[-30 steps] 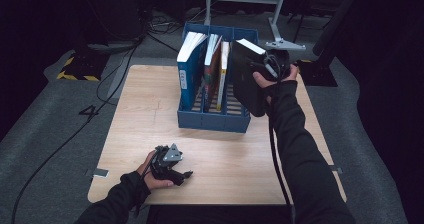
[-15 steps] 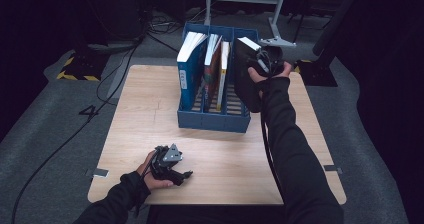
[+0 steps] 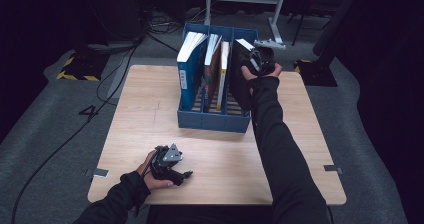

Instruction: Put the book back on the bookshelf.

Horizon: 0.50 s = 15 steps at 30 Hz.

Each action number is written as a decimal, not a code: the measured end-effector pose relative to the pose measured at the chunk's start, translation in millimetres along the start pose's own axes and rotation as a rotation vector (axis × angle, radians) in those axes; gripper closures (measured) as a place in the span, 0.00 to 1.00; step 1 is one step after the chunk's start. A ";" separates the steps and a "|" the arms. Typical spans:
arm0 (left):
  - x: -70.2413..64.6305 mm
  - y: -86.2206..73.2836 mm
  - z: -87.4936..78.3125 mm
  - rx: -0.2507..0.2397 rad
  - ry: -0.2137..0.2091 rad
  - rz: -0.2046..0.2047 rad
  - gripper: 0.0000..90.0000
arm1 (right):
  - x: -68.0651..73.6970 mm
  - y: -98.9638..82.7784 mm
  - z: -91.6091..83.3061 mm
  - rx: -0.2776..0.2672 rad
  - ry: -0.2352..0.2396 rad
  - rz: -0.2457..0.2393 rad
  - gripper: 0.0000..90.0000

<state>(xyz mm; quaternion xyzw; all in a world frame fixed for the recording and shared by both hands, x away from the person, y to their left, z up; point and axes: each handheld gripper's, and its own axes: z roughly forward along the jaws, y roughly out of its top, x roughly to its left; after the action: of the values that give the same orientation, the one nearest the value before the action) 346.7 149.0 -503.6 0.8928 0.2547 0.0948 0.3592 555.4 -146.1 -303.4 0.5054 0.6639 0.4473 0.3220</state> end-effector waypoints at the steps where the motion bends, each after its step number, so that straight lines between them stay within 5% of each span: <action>1: 0.2 0.0 0.1 0.000 -0.001 0.001 0.21 | -0.5 -3.7 6.1 -0.006 -0.001 0.025 0.59; 15: 0.8 0.3 0.2 0.000 -0.006 0.006 0.21 | 1.3 -26.1 25.1 -0.014 -0.019 0.054 0.58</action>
<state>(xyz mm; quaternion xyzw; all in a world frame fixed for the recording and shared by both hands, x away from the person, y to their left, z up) 347.5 149.1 -503.6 0.8938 0.2509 0.0933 0.3599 567.1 -140.5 -337.2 0.5251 0.6438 0.4557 0.3195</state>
